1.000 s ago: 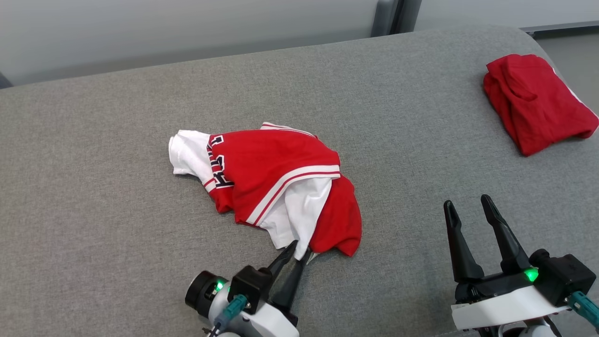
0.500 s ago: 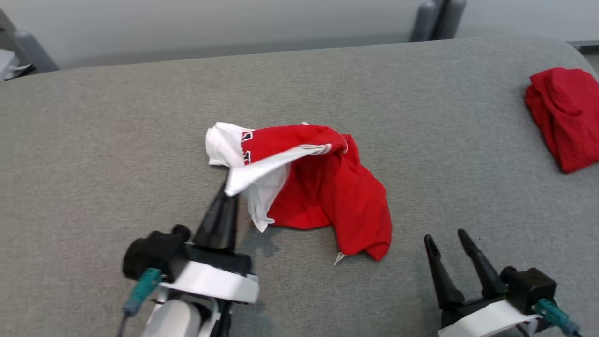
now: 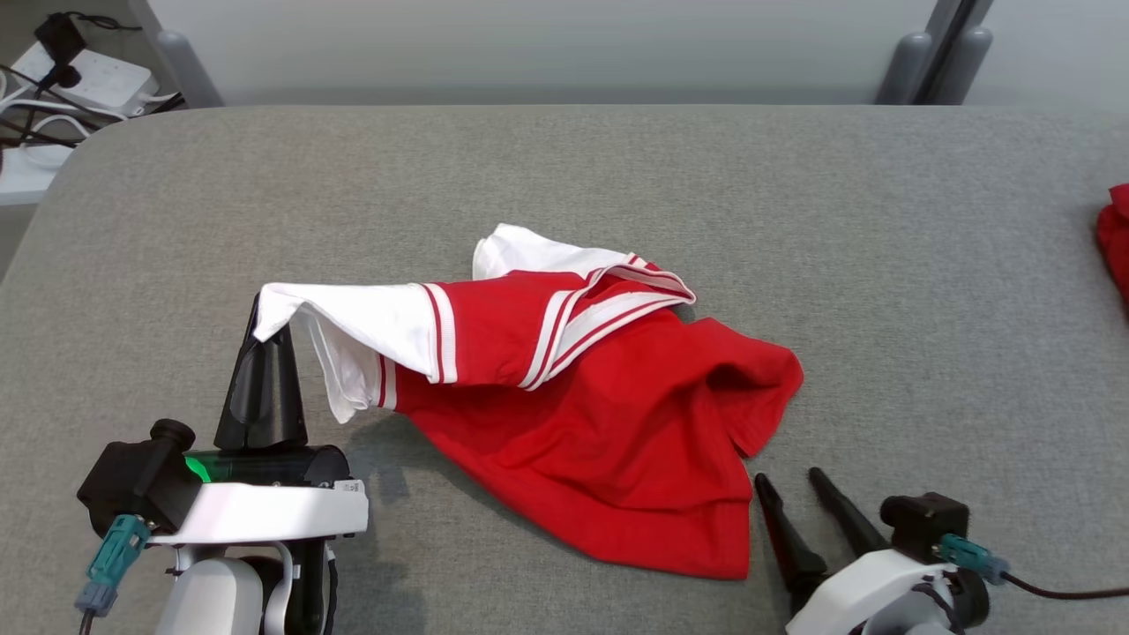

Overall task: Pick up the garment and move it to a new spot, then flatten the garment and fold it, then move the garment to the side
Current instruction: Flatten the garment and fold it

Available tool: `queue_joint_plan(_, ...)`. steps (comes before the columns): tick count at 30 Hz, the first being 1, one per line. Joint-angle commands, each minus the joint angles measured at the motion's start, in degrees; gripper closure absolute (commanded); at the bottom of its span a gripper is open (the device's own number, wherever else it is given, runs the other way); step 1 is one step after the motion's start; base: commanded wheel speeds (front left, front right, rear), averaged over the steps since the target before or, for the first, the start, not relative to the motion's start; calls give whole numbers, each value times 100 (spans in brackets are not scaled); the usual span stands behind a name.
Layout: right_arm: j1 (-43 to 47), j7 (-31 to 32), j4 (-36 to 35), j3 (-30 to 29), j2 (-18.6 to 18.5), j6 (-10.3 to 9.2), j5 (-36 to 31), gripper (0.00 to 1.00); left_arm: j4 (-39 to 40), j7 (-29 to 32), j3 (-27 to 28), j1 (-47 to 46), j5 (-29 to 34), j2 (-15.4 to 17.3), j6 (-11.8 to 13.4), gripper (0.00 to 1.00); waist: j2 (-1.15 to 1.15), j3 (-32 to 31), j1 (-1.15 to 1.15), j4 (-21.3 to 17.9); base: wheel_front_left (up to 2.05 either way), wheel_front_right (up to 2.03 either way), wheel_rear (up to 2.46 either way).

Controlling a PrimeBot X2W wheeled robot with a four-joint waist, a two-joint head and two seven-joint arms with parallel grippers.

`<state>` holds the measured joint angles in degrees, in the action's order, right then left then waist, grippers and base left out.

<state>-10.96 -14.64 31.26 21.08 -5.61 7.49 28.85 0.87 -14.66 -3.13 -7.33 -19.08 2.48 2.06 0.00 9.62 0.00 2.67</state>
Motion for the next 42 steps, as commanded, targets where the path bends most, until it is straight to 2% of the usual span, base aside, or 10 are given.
queue_joint_plan(1, -256, -36, 138, 357, 26, 0, 237, 0, 168, -33, 217, -98, 93, 40, -41, 100, 0, 7, 0, 84, 0, 0, 0)
queue_joint_plan(6, -484, -36, 364, 721, -16, 0, 633, 0, 167, -33, 207, -78, 65, 40, -55, 100, 0, 20, 0, 180, 0, 0, 0)
queue_joint_plan(16, -131, -36, -448, 1046, -236, 0, 1154, 0, 194, -33, 219, -27, 41, 40, 6, 100, 0, 46, 0, 177, 0, 0, 0)
queue_joint_plan(26, 354, -36, -938, 1649, -730, 0, 803, 0, 305, -34, 201, -8, 34, 40, 47, 100, 0, 154, 0, 91, 0, 0, 0)
queue_joint_plan(34, 280, -36, -826, 1952, -791, 0, 672, 0, 290, -34, 206, -42, 39, 40, 31, 100, 0, 199, 0, 64, 0, 0, 0)
queue_joint_plan(40, 170, -36, -518, 2219, -847, 0, 910, 100, 270, -34, 202, -51, 15, 40, 33, 100, 0, 197, 0, 119, 0, 0, 0)
queue_joint_plan(42, 76, -36, -479, 2277, -898, 0, 950, 100, 275, -34, 208, -47, 10, 40, 38, 100, 0, 203, 0, 120, 0, 0, 0)
